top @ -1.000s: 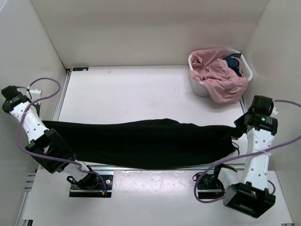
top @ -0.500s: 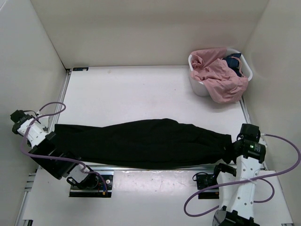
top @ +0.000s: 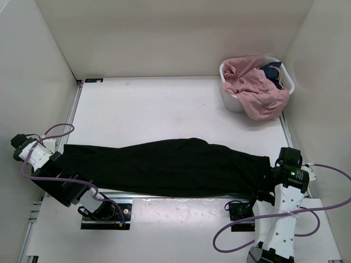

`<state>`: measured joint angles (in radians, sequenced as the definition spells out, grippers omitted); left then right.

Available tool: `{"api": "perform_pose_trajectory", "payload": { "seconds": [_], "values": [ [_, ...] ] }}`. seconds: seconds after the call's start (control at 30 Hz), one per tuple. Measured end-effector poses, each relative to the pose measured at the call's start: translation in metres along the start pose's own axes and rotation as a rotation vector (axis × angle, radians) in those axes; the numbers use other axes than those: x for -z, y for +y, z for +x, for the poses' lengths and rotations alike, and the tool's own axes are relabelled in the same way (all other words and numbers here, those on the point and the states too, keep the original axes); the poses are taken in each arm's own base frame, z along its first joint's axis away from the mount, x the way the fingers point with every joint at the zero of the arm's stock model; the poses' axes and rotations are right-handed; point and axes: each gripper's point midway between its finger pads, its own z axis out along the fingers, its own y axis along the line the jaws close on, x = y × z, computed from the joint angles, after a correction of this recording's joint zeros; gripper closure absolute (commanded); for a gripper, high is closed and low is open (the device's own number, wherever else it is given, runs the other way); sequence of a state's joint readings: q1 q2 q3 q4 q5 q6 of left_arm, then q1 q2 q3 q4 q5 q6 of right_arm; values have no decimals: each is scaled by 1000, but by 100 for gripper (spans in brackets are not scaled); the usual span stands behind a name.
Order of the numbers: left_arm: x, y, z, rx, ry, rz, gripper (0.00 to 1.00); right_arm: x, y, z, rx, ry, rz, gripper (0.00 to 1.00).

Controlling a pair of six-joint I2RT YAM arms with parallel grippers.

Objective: Fold and stack the trousers
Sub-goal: Fold the trousers

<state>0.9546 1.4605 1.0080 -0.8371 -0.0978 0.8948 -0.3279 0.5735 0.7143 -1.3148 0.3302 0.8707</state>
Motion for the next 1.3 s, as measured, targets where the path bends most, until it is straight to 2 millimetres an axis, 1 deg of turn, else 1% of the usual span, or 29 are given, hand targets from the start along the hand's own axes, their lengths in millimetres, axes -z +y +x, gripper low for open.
{"api": "perform_pose_trajectory", "payload": {
  "seconds": [0.03,0.07,0.13,0.17,0.2,0.23,0.3,0.37,0.4,0.43,0.47,0.5,0.53,0.6,0.67,0.7,0.77,0.83,0.9,0.93,0.97,1.0,1.07,1.1,1.13,1.2,1.23,1.27,1.3],
  "values": [
    [0,-2,1,-3,4,7,86,0,0,-1,-5,-5,2,94],
    [0,-4,1,-7,1,19,86,0,0,-1,-10,-8,-1,100],
    [7,-6,-5,-11,-10,61,86,0,2,-2,-16,-13,-11,100],
    [12,-3,-15,-8,-30,67,86,0,5,-3,-19,-15,-20,100],
    [21,4,-31,-3,-59,69,86,-1,9,-5,-20,-12,-28,100],
    [33,14,-55,-5,-108,61,86,-1,12,-6,-20,-8,-31,100],
    [61,33,-114,-10,-252,21,86,-2,24,-13,-16,5,-35,100],
    [94,43,-166,-14,-391,-8,86,1,39,-25,-9,6,-46,100],
    [110,44,-188,-13,-454,-17,86,5,48,-33,-7,-3,-62,100],
    [126,42,-205,-14,-508,-19,86,10,58,-43,-5,-18,-81,100],
    [139,39,-219,-15,-552,-15,86,17,66,-53,-6,-34,-101,100],
    [157,37,-233,-10,-611,-13,86,31,84,-73,-18,-85,-158,100],
    [163,37,-237,-4,-631,-14,86,39,91,-83,-18,-113,-187,100],
    [167,39,-239,9,-647,-16,86,56,103,-100,-23,-167,-237,100],
    [156,35,-233,16,-622,-1,86,63,108,-109,-20,-201,-263,100],
    [146,31,-227,14,-600,10,86,63,108,-110,-17,-205,-265,100],
    [119,17,-208,8,-525,42,86,57,104,-104,-8,-193,-252,100],
    [87,-1,-182,-8,-430,72,86,47,98,-94,1,-171,-236,100],
    [57,-21,-149,-28,-318,109,86,36,90,-80,18,-138,-222,99],
    [47,-29,-134,-39,-275,120,86,31,87,-71,33,-114,-222,96],
    [39,-35,-121,-45,-241,129,86,26,85,-64,51,-89,-222,93],
    [35,-38,-109,-50,-213,129,86,21,83,-55,78,-56,-222,81],
    [35,-33,-95,-45,-189,108,86,12,82,-36,130,30,-229,70],
    [37,-29,-93,-40,-192,92,86,7,82,-24,168,85,-232,64],
    [39,-23,-92,-33,-200,72,86,3,83,-13,213,136,-238,53],
    [45,-12,-91,-19,-212,36,86,0,88,10,311,234,-267,44],
    [47,-7,-92,-13,-217,21,86,2,90,22,375,272,-290,37],
    [49,-2,-94,-10,-225,8,86,6,94,32,437,298,-322,35],
    [51,1,-97,-9,-232,-1,86,11,98,41,496,309,-352,35]
  ]
}}
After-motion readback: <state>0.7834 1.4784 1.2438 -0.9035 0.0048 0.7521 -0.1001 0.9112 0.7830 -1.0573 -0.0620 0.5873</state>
